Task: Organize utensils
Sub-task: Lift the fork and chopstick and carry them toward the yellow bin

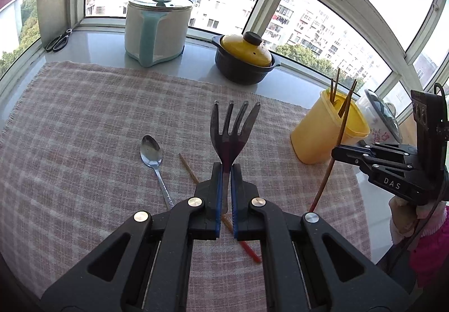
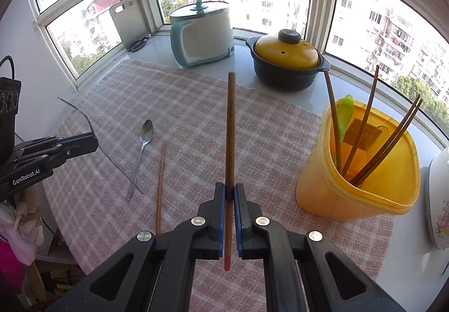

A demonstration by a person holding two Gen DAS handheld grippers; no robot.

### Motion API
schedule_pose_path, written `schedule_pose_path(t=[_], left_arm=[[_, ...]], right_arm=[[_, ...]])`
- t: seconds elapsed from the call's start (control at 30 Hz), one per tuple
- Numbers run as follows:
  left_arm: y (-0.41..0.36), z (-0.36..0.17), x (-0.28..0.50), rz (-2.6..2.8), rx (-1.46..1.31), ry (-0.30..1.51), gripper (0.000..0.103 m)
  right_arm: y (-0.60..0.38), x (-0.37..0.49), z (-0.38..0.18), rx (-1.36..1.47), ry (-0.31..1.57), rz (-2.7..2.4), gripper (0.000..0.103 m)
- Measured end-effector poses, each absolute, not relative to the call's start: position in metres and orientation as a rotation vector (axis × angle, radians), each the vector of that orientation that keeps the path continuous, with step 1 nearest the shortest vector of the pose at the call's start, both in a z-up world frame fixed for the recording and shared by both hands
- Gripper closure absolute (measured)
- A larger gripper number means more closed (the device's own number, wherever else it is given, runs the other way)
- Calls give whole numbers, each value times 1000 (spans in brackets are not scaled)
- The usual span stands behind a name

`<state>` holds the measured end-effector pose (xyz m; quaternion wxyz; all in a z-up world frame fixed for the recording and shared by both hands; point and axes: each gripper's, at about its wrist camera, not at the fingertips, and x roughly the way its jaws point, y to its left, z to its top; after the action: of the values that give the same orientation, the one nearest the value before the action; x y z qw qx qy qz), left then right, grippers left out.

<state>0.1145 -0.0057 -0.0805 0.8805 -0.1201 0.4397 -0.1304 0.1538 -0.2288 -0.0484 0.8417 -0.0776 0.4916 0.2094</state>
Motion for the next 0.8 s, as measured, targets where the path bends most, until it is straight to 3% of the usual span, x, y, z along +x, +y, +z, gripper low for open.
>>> schedule_pose_path(t=[0.8], left_arm=[[-95, -5, 143, -460, -201, 769, 100]], right_arm=[[-308, 160, 36, -42, 866, 392, 99]])
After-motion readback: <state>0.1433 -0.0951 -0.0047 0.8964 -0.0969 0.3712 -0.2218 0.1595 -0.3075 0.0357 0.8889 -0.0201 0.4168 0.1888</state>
